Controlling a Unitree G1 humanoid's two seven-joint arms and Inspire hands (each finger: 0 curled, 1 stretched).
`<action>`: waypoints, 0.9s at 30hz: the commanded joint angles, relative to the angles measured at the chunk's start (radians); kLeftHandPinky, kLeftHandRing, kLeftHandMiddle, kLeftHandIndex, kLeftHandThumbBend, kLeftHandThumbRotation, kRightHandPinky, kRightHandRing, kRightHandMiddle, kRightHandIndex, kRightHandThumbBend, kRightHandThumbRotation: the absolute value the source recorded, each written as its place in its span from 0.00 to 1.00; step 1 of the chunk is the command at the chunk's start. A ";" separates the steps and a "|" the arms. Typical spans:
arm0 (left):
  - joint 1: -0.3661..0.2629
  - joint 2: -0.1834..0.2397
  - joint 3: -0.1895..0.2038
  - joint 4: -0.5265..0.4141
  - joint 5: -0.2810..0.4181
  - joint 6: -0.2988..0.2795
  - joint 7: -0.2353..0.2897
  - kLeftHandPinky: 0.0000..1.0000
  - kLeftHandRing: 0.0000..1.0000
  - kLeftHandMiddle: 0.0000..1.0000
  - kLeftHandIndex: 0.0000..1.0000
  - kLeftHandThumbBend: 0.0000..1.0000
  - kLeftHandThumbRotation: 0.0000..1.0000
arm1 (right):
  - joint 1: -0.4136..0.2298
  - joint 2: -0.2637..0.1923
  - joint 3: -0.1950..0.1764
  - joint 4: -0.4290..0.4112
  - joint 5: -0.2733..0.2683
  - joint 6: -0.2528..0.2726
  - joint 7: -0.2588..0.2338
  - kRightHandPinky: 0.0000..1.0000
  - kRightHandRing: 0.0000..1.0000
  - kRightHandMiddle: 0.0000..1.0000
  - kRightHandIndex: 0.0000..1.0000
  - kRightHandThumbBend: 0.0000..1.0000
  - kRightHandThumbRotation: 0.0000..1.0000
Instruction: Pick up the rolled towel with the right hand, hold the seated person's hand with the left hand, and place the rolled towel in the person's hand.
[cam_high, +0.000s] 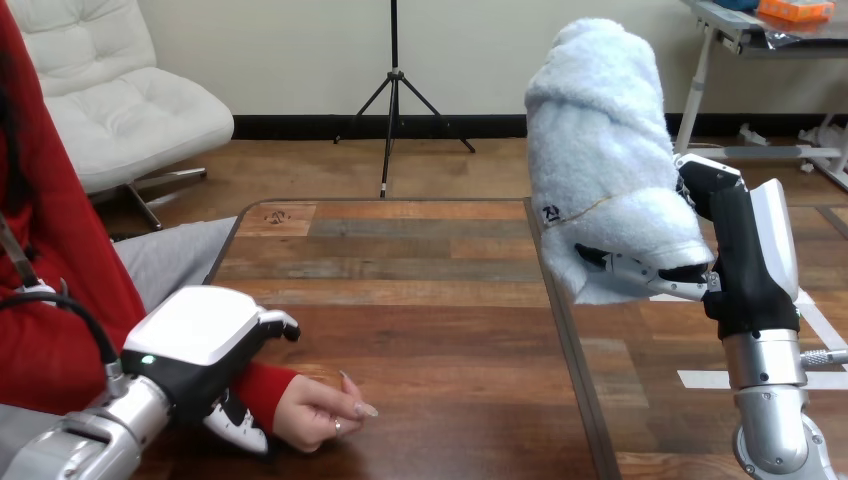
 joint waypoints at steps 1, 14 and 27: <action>-0.048 0.004 -0.032 0.062 0.053 0.032 0.064 0.68 0.74 0.76 0.73 1.00 0.07 | -0.050 0.004 -0.036 -0.065 0.025 -0.020 -0.004 0.30 0.35 0.41 0.45 0.71 0.00; -0.075 -0.007 -0.076 0.125 0.064 0.059 0.131 0.67 0.71 0.73 0.70 0.98 0.01 | -0.047 0.006 -0.038 -0.073 0.038 -0.028 0.001 0.30 0.36 0.41 0.45 0.71 0.00; -0.086 0.000 -0.103 0.124 0.061 0.088 0.099 0.68 0.72 0.73 0.69 0.95 0.00 | -0.043 0.006 -0.042 -0.087 0.050 -0.032 0.007 0.28 0.35 0.41 0.45 0.72 0.00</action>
